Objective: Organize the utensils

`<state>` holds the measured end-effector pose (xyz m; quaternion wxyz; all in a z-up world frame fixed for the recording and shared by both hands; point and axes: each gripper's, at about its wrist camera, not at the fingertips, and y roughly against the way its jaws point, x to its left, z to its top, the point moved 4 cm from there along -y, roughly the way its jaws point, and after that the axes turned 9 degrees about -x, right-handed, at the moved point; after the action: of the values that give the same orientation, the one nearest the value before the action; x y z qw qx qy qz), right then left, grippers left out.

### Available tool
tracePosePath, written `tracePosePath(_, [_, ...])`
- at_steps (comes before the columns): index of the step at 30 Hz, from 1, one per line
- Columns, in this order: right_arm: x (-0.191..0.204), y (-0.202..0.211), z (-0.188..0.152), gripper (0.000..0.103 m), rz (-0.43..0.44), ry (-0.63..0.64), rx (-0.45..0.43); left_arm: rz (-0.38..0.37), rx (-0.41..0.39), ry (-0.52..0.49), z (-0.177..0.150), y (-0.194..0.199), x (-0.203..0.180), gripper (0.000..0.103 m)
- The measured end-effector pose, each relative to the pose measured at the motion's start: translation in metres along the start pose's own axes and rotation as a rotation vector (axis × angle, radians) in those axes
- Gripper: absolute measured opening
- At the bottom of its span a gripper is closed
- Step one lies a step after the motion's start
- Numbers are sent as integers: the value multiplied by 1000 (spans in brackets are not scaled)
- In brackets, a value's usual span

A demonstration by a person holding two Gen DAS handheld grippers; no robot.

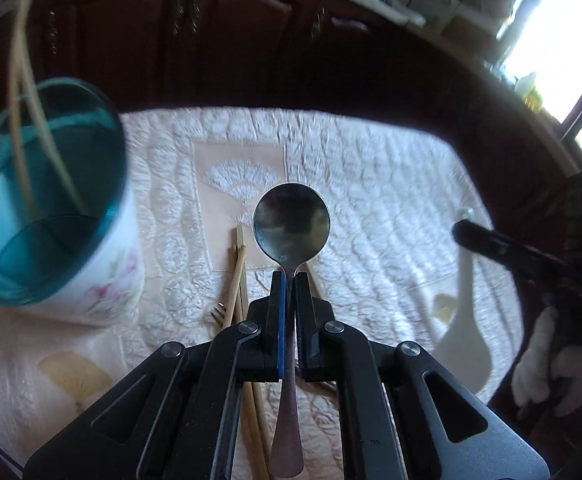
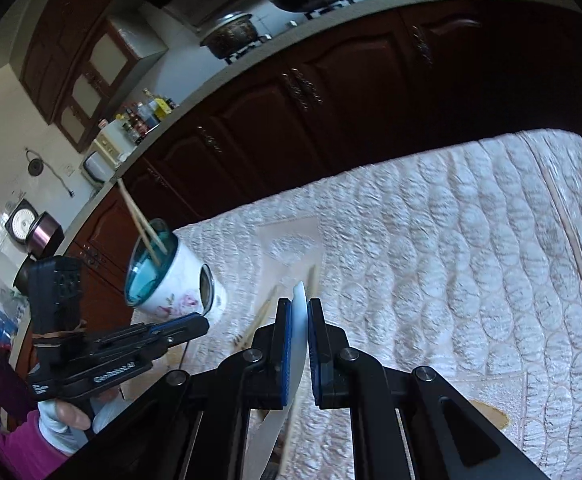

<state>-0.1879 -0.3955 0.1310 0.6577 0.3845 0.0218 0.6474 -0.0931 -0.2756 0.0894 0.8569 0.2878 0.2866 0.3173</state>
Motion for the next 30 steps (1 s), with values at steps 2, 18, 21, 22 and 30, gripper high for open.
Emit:
tracePosePath(2, [13,0,4,7,12,20,-4,-12,-28,18,4,14,3,3])
tracePosePath(18, [143,-64,75,7,140,185,-75,138,-309,68,82,111,83,3])
tracePosePath(21, [161,-86,81,7,147,213,-80,195,-370,72,94,113,104,3])
tracePosePath(22, [167,-93,82,7,147,224,-82,205,-388,84,97,113,113,3])
tracePosePath(30, [194,-139,85,7,108,328,-116,255,-495,139,112,95,152,3])
